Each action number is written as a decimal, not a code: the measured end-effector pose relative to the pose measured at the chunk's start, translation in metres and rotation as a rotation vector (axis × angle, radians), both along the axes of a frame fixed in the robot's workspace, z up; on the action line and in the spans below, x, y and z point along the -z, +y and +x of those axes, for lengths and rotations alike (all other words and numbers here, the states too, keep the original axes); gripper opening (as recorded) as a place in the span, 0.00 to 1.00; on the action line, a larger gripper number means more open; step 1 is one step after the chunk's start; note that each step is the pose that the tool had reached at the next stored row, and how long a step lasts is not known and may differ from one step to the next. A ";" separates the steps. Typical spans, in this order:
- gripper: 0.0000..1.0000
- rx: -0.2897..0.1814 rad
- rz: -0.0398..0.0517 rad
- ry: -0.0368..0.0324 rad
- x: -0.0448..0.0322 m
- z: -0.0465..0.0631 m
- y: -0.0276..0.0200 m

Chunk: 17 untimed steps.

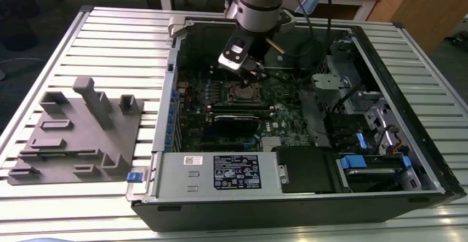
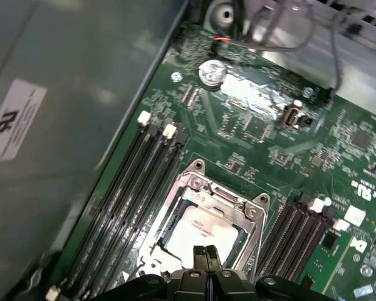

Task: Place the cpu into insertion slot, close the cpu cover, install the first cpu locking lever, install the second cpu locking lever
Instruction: 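Close the cpu cover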

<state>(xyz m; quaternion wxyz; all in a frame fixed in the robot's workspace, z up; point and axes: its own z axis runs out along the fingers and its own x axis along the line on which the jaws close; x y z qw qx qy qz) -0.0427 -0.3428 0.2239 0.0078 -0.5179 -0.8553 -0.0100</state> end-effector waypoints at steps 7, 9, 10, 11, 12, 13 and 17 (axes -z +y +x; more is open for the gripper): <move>0.11 -0.124 0.0001 -0.0002 0.0008 0.000 0.0000; 0.11 -0.156 0.0002 -0.0006 0.0013 0.000 0.0000; 0.11 -0.168 0.0002 -0.0008 0.0015 0.000 0.0000; 0.11 -0.175 0.0001 -0.0012 0.0016 0.000 0.0000; 0.11 -0.178 0.0001 -0.0016 0.0017 0.000 0.0005; 0.11 -0.180 0.0002 -0.0020 0.0018 0.000 0.0018; 0.11 -0.182 0.0001 -0.0021 0.0017 0.000 0.0046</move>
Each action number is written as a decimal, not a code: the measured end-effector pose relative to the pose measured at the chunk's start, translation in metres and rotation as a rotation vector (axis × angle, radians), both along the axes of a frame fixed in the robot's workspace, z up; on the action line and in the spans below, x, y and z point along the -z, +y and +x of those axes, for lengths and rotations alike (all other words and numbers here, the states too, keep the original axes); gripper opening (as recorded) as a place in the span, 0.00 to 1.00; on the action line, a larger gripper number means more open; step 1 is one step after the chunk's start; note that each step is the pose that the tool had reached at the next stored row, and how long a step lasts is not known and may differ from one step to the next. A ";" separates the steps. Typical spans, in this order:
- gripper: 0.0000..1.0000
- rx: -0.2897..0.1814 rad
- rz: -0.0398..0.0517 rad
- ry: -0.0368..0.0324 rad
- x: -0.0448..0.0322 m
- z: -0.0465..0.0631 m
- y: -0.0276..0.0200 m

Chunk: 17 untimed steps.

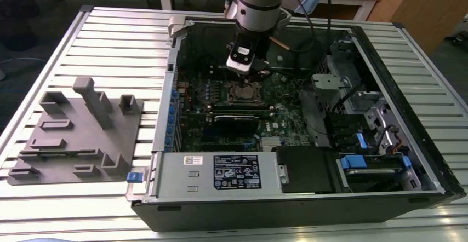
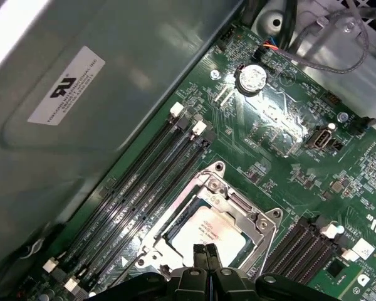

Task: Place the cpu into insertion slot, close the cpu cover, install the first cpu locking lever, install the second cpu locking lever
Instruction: 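Close the cpu cover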

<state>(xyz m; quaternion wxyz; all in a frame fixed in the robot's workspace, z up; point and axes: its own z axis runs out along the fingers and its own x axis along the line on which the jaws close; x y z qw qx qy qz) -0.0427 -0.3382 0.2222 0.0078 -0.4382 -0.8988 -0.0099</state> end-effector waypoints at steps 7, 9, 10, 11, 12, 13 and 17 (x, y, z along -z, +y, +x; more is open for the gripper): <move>0.11 0.000 0.0000 0.0000 0.0000 0.000 0.0000; 0.11 0.000 0.0000 0.0000 0.0000 0.000 0.0000; 0.11 0.000 0.0000 0.0000 0.0000 0.000 0.0000; 0.11 -0.001 0.0000 0.0000 0.0000 0.000 0.0000; 0.11 -0.001 0.0000 0.0000 0.0000 0.000 0.0000; 0.11 -0.001 0.0000 0.0000 0.0000 0.000 0.0000; 0.11 -0.036 0.0008 0.0001 0.0001 0.000 0.0000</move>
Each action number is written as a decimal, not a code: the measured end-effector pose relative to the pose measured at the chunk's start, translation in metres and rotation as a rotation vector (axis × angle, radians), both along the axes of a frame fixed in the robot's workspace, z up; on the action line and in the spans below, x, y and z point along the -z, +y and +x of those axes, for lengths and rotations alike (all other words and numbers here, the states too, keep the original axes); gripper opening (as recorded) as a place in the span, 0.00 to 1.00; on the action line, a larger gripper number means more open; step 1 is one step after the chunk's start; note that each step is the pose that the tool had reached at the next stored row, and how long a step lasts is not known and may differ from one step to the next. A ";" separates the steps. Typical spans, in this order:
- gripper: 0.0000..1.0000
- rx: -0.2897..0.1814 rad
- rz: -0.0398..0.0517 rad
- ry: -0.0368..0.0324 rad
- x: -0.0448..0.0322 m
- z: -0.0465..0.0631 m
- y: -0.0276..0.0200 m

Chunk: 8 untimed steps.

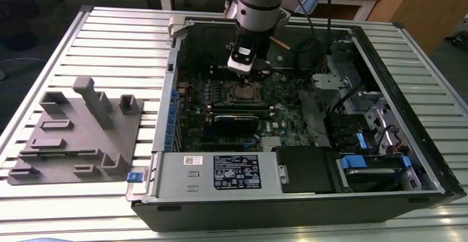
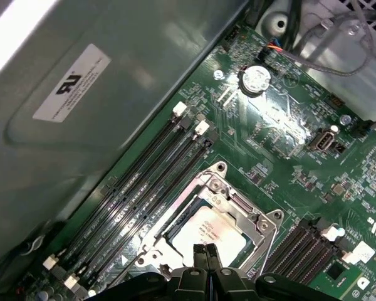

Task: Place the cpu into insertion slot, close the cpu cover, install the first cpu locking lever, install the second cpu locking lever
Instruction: 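Close the cpu cover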

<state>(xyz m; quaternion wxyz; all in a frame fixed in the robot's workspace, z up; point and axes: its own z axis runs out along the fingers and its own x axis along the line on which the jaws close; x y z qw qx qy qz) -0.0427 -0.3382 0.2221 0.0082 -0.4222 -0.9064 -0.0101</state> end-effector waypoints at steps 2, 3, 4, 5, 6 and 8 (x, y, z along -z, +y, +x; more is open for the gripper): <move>0.11 -0.033 0.0001 0.0000 0.0002 0.000 0.0000; 0.11 -0.050 0.0003 0.0000 0.0004 0.000 0.0000; 0.11 -0.067 0.0004 -0.0001 0.0005 0.000 0.0000; 0.11 -0.083 0.0007 0.0000 0.0006 0.000 0.0000; 0.11 -0.099 0.0011 0.0000 0.0006 0.000 0.0000; 0.11 -0.131 0.0014 0.0000 0.0008 0.000 0.0000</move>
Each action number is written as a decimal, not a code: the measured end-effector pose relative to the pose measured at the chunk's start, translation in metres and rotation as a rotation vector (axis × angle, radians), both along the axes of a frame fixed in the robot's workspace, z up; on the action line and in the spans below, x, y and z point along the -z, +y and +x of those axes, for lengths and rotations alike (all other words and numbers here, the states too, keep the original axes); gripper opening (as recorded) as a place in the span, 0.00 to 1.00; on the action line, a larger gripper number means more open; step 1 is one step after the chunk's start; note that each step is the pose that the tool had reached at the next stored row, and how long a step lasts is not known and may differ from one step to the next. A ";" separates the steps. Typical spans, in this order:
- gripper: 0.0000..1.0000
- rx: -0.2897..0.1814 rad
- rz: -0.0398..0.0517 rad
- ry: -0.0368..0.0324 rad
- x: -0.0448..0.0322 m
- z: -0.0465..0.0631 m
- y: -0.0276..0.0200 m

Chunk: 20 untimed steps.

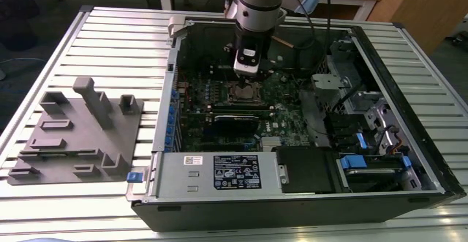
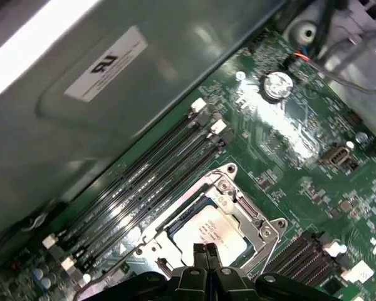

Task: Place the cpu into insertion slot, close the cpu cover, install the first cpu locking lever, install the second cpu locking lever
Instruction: 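Close the cpu cover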

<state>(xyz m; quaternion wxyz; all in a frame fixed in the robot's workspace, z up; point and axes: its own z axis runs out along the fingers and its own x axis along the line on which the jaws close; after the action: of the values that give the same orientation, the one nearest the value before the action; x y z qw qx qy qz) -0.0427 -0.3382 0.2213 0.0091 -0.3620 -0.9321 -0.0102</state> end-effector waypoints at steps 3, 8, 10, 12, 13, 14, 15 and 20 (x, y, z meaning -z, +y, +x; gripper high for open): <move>0.11 -0.034 -0.0002 0.0000 0.0001 0.000 0.0000; 0.11 -0.039 -0.0004 0.0000 0.0000 0.000 0.0000; 0.11 -0.071 -0.0003 0.0000 0.0001 0.000 0.0000; 0.11 -0.106 -0.0002 -0.0001 0.0003 0.000 0.0000; 0.11 -0.123 -0.0003 0.0000 0.0003 0.000 0.0000; 0.11 -0.141 -0.0002 -0.0001 0.0005 0.000 0.0000; 0.11 -0.159 -0.0002 -0.0001 0.0006 0.000 0.0000; 0.11 -0.250 -0.0001 0.0000 0.0015 0.000 0.0000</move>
<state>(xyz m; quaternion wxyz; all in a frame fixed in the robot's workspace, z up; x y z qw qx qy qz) -0.0427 -0.3382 0.2199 0.0103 -0.2431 -0.9699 -0.0089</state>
